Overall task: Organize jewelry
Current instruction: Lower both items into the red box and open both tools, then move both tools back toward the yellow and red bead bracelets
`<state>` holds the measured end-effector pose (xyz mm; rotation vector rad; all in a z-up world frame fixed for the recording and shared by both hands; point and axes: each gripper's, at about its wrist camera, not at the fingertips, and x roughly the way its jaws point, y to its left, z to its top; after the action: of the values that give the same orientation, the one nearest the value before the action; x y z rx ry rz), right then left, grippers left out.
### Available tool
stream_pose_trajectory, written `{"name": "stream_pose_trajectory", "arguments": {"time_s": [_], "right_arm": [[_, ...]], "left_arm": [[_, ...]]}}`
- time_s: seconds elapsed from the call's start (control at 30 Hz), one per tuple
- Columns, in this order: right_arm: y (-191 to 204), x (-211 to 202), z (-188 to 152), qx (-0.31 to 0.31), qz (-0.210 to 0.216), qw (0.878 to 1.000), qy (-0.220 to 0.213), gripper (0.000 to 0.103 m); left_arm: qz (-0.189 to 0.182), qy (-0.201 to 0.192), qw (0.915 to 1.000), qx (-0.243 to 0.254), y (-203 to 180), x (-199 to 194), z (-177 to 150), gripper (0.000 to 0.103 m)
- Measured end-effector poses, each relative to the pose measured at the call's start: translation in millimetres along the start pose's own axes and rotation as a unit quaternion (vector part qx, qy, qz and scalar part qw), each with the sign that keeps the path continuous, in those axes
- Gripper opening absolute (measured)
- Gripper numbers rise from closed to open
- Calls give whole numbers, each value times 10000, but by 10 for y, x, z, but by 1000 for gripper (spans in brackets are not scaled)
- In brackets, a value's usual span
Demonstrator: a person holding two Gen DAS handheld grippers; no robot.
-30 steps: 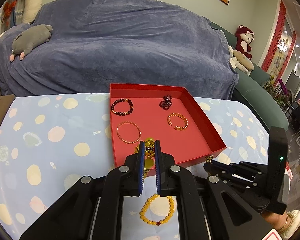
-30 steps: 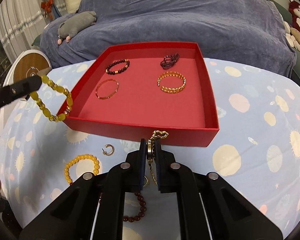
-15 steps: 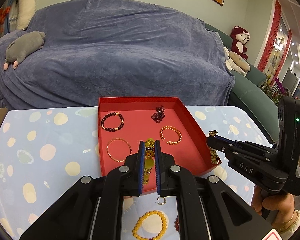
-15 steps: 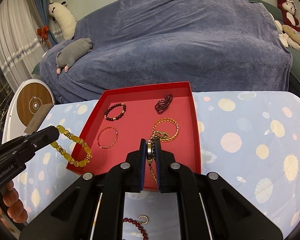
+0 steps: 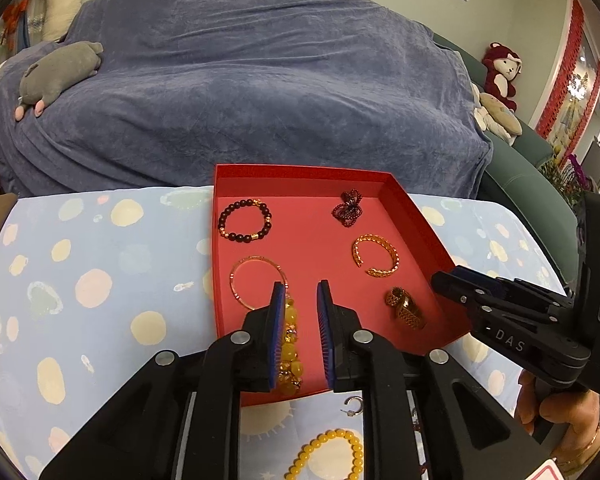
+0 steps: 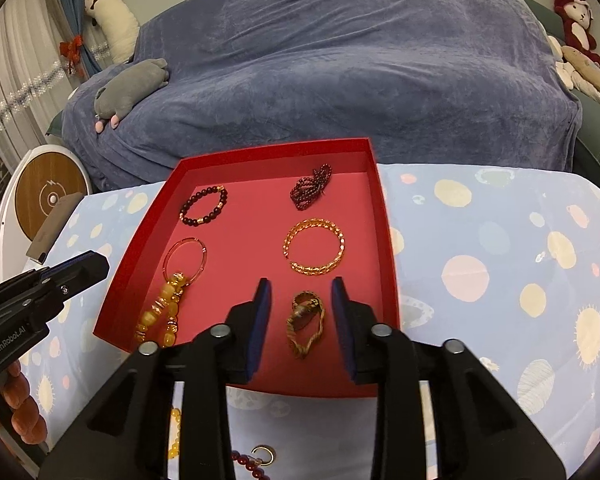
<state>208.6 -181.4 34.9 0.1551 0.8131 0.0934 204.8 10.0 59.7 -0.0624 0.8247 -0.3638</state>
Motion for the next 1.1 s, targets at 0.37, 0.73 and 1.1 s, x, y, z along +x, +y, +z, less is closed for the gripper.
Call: {"name": "stream_pose_trajectory", "arguments": {"time_s": [0.37, 0.73, 1.1], "right_arm": [[-33, -250, -46, -43, 51, 9998, -164, 37], [18, -488, -403, -321, 79, 9995, -8, 37], [104, -575, -916, -498, 148, 9979, 398, 37]], "left_arm": [[350, -169, 9992, -116, 157, -170, -33, 43], [421, 53, 9990, 113, 30, -262, -378, 43], [386, 351, 9984, 214, -140, -297, -789, 43]]}}
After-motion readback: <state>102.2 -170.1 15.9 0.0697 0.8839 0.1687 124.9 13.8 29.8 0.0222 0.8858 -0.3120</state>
